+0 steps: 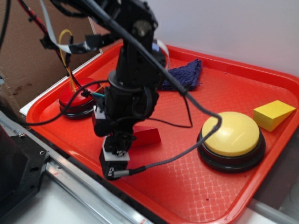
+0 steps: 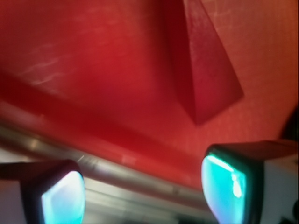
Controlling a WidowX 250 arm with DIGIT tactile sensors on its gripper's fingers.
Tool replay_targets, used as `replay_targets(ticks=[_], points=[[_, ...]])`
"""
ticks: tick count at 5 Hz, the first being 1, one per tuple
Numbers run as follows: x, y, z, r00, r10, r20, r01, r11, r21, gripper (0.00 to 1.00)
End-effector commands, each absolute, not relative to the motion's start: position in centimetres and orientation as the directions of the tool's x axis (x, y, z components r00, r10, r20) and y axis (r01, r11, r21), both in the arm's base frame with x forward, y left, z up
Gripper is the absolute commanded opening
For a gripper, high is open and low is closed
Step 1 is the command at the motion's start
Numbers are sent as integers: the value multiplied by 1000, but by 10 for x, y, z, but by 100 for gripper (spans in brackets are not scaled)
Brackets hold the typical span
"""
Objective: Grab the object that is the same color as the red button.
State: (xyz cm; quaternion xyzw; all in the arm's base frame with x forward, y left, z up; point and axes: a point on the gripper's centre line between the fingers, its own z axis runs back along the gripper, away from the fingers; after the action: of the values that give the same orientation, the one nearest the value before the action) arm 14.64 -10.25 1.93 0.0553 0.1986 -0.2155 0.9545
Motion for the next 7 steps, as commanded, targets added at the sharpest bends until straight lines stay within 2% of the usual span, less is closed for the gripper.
replay_targets(ticks=[1, 2, 4, 5, 7], points=[[158, -82, 14, 840, -389, -379, 416, 909, -12, 100], [172, -90, 15, 836, -408, -367, 433, 901, -15, 100], [189, -121, 1, 814, -456, -361, 469, 881, -56, 100], [186, -125, -7, 822, -441, -361, 447, 892, -73, 0], [181, -122, -4, 835, -406, -371, 411, 909, -70, 0]])
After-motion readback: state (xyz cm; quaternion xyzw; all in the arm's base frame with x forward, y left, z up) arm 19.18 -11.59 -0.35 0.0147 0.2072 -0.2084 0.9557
